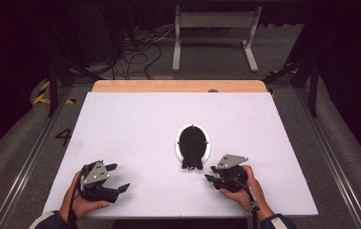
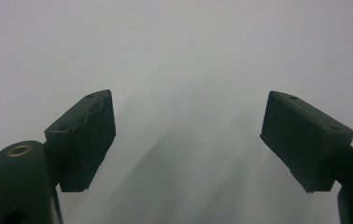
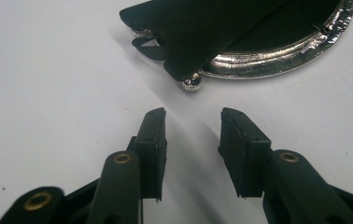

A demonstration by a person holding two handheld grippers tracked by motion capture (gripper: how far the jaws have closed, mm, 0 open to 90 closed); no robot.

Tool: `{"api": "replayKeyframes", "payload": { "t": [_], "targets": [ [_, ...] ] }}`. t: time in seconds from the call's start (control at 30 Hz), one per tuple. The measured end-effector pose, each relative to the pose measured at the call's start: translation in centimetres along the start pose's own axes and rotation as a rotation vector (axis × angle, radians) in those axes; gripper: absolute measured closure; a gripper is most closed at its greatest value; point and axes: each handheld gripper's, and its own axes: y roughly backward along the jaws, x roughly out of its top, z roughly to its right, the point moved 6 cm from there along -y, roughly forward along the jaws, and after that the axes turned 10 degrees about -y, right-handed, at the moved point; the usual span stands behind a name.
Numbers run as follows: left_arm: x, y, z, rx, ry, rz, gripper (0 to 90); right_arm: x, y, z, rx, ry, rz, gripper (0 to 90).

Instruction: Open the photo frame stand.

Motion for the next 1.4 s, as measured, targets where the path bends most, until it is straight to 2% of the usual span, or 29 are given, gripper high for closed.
{"api": "replayKeyframes", "payload": {
  "t": [0.23,0.33,0.43,0.67,0.83,1.0,1.07,1.13,1.2,1.3,1.4],
  "targets": [
    [0.0,0.0,-0.2,0.006,0.018,0.001,18.3,0.8,-0.8,-0.1,0.006,0.009,-0.010,61.7],
    [0.1,0.0,-0.4,0.045,0.020,0.005,18.6,1.1,-1.1,-0.2,0.014,0.013,-0.011,64.1],
    [0.2,0.1,-0.5,0.047,0.032,0.015,18.7,1.3,-1.2,-0.3,0.006,0.019,-0.016,65.4],
    [0.2,0.1,-0.6,0.056,0.032,0.025,19.2,1.9,-1.8,-0.6,0.002,0.020,-0.022,64.2],
    [0.2,-0.1,-0.6,0.069,0.031,0.007,20.0,1.9,-1.9,-0.5,0.033,-0.040,-0.002,60.2],
    [0.1,0.0,-0.7,0.068,0.039,0.008,20.1,1.8,-2.0,-0.7,0.026,-0.040,0.017,55.4],
    [0.1,0.0,-0.7,0.067,0.035,0.010,20.1,1.8,-2.0,-0.7,0.035,-0.048,0.017,55.1],
    [0.1,0.0,-0.7,0.069,0.031,0.007,20.1,2.0,-2.1,-0.7,0.064,-0.068,0.025,53.7],
    [0.1,0.0,-0.6,0.073,0.037,0.008,20.1,2.0,-2.1,-0.7,0.063,-0.063,0.029,52.7],
    [0.1,0.0,-0.7,0.075,0.036,0.006,20.1,2.1,-2.3,-0.7,0.059,-0.069,0.038,53.5],
    [0.1,0.0,-0.7,0.076,0.044,0.004,20.1,2.1,-2.1,-0.3,0.082,-0.106,0.056,57.7]
  ]
}}
